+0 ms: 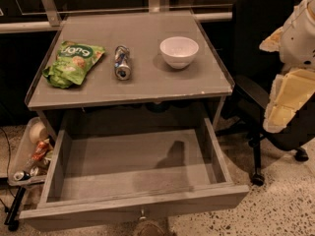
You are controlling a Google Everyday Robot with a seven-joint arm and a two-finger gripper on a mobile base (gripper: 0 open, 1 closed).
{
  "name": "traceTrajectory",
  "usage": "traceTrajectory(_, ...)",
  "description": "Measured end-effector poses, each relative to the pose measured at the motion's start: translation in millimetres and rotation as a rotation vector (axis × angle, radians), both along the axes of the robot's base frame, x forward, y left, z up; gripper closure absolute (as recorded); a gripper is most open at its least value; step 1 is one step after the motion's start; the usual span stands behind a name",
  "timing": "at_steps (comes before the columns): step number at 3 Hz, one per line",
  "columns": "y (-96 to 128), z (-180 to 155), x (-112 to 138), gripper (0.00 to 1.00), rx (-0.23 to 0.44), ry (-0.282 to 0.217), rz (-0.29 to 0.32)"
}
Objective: Close top drawer
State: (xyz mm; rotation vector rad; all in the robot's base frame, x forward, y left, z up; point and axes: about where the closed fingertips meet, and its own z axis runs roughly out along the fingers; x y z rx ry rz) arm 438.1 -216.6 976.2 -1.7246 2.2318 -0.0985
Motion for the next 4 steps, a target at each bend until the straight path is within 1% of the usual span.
traceTrajectory(1, 0.0, 0.0, 0.0, 0.00, 0.000, 0.000, 0.000)
traceTrajectory(2, 0.0, 0.0, 0.0, 0.19, 0.000, 0.000, 0.000)
traceTrajectory(4, 0.0, 0.0, 0.0, 0.65, 0.000, 0.000, 0.000)
